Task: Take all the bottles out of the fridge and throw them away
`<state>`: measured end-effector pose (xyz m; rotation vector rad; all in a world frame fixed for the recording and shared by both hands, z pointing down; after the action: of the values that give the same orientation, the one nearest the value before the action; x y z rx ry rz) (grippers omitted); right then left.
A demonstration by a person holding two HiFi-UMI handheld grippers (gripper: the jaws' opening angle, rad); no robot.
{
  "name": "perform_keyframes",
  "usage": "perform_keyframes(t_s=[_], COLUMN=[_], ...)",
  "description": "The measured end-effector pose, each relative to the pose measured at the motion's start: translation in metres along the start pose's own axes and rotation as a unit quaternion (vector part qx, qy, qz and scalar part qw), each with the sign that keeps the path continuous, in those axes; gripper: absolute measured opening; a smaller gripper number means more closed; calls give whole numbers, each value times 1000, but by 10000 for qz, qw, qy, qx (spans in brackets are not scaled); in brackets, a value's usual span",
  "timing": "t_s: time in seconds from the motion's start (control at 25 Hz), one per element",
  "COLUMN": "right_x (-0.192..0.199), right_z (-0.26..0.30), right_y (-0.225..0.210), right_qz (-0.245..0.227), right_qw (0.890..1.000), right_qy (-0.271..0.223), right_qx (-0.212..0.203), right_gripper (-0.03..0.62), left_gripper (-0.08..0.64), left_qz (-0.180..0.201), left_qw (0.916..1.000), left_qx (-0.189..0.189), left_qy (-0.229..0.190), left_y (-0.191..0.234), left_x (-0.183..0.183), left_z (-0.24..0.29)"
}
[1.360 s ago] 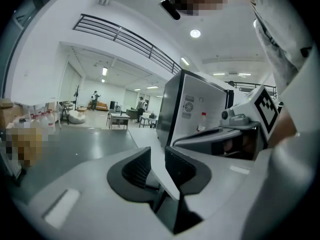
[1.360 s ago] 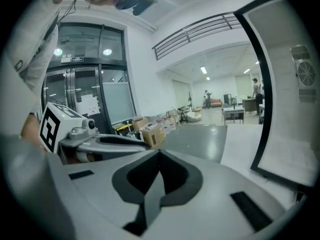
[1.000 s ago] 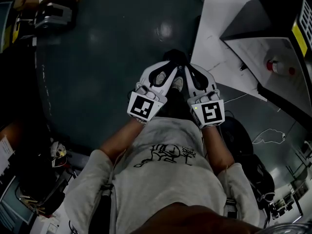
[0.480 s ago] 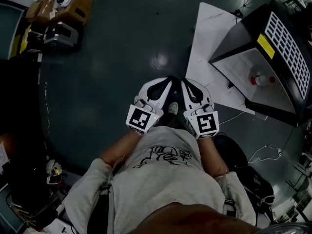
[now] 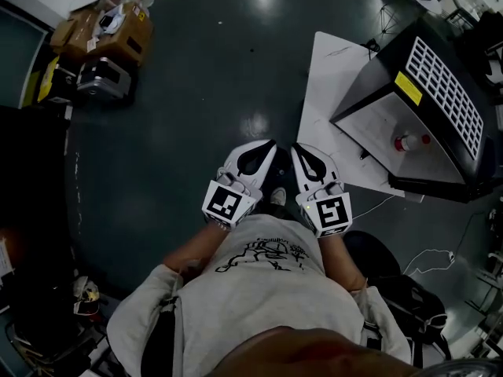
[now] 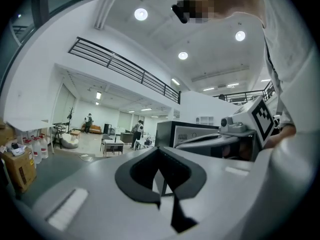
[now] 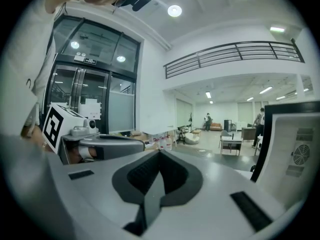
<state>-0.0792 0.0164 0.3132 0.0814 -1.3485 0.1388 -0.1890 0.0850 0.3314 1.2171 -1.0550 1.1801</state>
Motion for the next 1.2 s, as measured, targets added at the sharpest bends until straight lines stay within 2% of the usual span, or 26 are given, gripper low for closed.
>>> perform_keyframes(t_s=[0.16,0.32,0.64,0.84,1.2], right_x=[-2,-7,-5,-5,2], right_z=[-4,-11,-37,-61,-117], right_y=[0,-4,-13,-19,-31], right_qz=[0,-9,142,197,285], right_qw=[9999,9994,9959,9927,9860], right_qy=[-50,-10,-23,-35,-62], right_qx=[103,335,891,1188,1644], right_gripper=[8,9,9,8,9], left_gripper=[9,9,9,9,9], left_qz=[146,121,204,167,122], left_qw=[9996,9987,9930,9873,9784], left_qx=[212,500,1139,1569,2051], left_qy=[-104,-70,-218,-169,-234], left_y=[1,-1,-28,-57,-116], left_x=[-5,-10,-23,-30,-26], left_z=[3,12,33,44,62])
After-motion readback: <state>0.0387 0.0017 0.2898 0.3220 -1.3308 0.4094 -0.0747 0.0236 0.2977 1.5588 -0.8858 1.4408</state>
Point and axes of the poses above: the fingertips, and each gripper's own axes: z forward along the fingers, y to its left, x out of its underside, the point moved 7 cm from there along -z, backward along the fingers, and after that the axes turned 9 degrees about -x, right-handed, at the moved point
